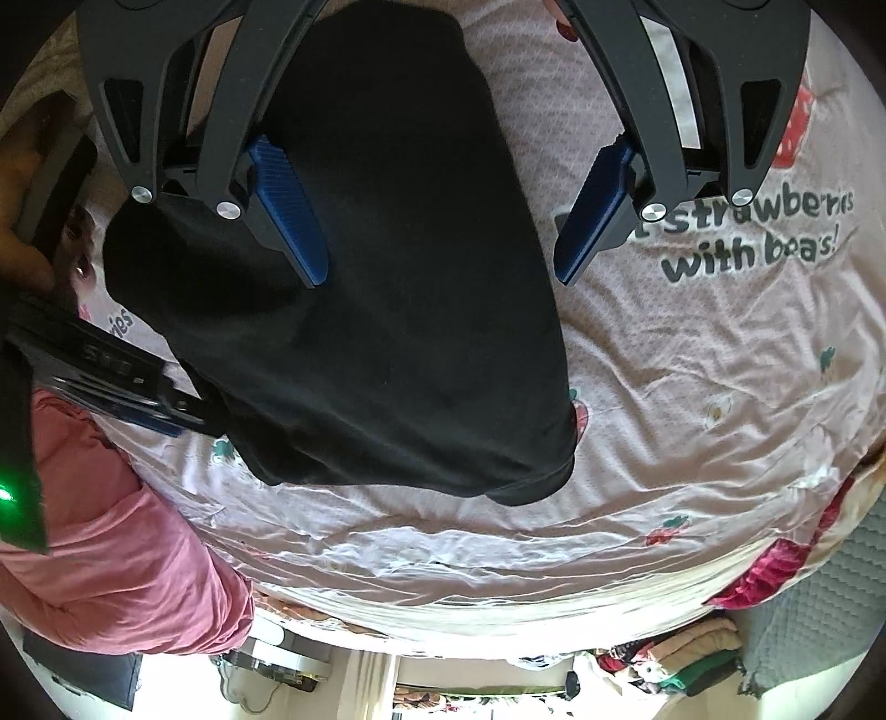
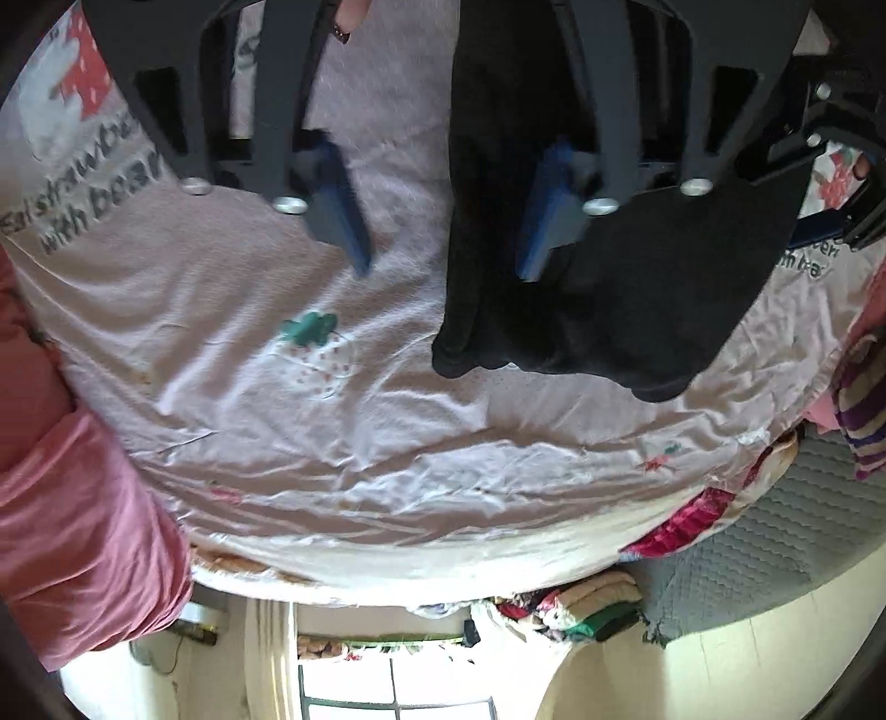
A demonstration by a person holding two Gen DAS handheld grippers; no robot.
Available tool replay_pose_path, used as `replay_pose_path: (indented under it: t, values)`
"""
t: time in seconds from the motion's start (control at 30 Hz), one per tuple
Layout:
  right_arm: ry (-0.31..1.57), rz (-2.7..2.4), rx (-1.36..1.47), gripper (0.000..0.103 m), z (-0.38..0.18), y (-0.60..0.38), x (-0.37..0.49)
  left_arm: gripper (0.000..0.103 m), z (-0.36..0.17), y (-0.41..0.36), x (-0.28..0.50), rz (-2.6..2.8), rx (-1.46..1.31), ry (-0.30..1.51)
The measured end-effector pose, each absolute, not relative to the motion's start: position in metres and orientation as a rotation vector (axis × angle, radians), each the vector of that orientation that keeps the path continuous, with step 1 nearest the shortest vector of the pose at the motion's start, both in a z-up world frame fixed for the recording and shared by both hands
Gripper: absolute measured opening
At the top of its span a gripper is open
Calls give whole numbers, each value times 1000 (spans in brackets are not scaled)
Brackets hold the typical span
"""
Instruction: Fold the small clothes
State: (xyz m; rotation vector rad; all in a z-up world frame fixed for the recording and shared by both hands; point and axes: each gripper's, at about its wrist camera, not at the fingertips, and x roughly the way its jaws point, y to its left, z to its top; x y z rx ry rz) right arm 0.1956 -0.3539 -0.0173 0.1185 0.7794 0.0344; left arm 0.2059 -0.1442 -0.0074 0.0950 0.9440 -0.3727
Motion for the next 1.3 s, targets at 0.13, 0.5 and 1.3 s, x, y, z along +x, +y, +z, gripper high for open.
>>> replay_pose_path:
  t: [0.13,0.5,1.3]
  values:
    - [717,18,125,82,1,-355,167,77,-3,-137,198,-374,84,941]
    - [571,40,164,98,43,-339,81,79,18,-109,157,-378,55,904]
    - [433,2,66,98,53,-278,-27,94,35,-58,72,-402,18,772]
